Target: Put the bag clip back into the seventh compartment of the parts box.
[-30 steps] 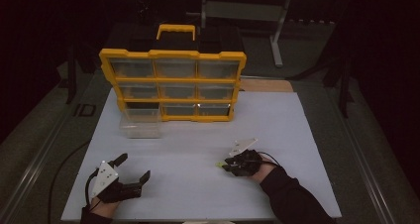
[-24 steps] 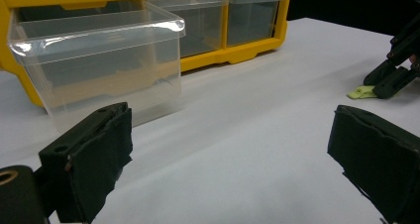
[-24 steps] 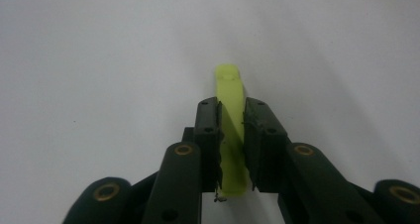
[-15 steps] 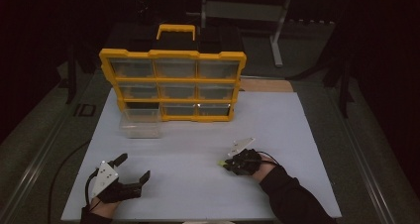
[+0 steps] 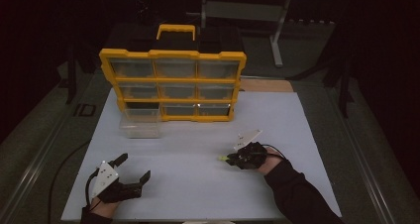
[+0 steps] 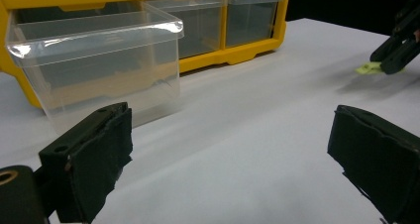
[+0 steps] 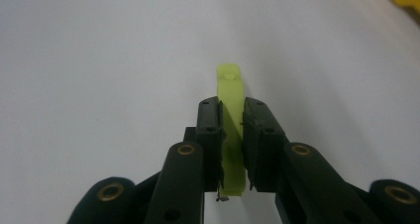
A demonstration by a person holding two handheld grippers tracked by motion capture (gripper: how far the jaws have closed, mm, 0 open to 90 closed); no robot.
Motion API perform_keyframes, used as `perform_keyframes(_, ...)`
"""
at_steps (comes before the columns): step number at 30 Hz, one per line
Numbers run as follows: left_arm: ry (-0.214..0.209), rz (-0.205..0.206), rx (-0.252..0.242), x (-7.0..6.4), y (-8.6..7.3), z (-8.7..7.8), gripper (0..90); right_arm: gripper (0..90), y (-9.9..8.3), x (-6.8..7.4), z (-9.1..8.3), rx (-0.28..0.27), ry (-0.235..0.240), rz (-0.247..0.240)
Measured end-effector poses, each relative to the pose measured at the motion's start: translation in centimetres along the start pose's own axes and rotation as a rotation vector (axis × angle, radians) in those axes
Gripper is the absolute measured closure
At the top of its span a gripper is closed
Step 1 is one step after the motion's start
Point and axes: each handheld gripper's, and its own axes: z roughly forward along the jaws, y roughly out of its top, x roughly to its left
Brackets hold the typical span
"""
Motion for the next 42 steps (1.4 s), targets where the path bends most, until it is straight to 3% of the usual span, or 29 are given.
perform_keyframes(20,-0.005,-0.002,-0.002,0.0,0.0,0.0,3.5,78.7,4.5,-1.2,-3.3,-0.094,-0.033,-0.057)
perform_keyframes(42,-0.006,0.0,-0.005,0.0,0.0,-0.1,3.5,78.7,10.0,-1.4,-4.3,-0.141,-0.023,-0.135)
